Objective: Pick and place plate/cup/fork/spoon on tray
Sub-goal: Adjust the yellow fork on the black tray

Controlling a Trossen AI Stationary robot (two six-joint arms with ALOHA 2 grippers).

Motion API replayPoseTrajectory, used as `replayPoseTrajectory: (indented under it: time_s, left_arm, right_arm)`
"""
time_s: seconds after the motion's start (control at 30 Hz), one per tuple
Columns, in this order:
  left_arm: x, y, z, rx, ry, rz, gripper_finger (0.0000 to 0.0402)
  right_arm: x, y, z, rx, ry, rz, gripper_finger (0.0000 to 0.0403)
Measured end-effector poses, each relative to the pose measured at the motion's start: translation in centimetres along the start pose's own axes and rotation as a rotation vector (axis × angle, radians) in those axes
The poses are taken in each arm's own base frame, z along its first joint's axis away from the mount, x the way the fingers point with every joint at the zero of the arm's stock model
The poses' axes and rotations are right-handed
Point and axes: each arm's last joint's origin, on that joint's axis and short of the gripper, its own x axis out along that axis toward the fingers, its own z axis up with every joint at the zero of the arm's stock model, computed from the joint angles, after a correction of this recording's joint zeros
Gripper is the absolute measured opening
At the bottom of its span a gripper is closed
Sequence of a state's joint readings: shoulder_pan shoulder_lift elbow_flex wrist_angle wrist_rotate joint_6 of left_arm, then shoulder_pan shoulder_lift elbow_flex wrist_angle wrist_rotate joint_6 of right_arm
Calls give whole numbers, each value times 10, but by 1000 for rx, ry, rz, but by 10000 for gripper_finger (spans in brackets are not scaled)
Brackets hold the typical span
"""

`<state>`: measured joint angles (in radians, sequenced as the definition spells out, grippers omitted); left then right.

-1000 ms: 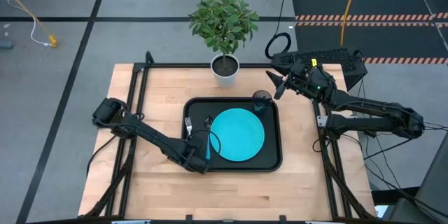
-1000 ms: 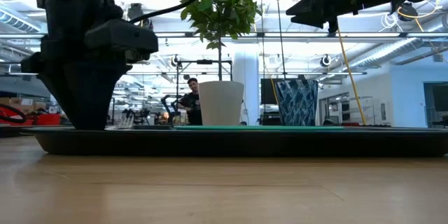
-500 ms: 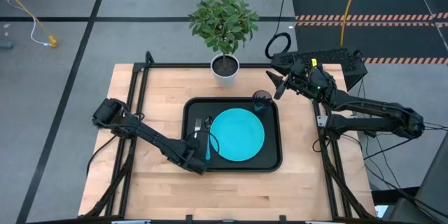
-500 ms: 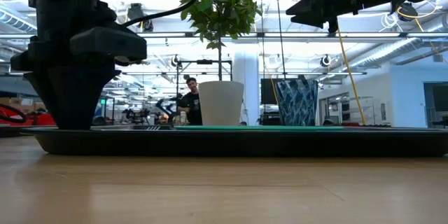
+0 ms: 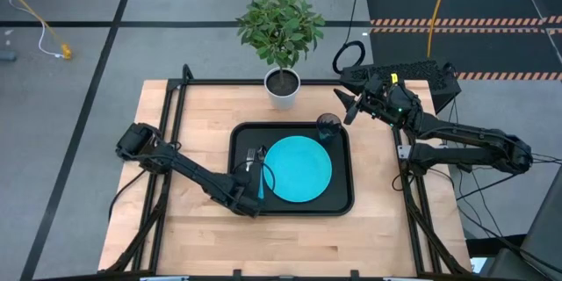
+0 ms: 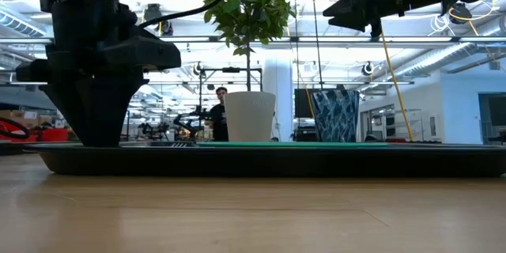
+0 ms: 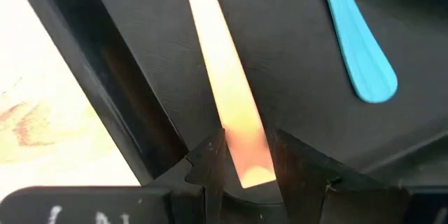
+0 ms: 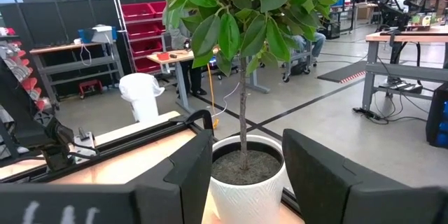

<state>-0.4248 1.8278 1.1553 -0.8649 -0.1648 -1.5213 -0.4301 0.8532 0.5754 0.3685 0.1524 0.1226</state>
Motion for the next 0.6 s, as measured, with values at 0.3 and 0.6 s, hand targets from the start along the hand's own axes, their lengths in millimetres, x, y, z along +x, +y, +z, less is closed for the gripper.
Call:
replayPoseTrajectory:
  time_s: [0.3, 0.6]
  left_arm:
    - [1, 1, 8, -21, -16, 9, 117]
    - [-10, 8, 32, -43, -65, -4, 117]
  right_arm:
    - [0, 0, 0, 0, 0, 0, 169]
    - [0, 0, 0, 8, -5, 2, 169]
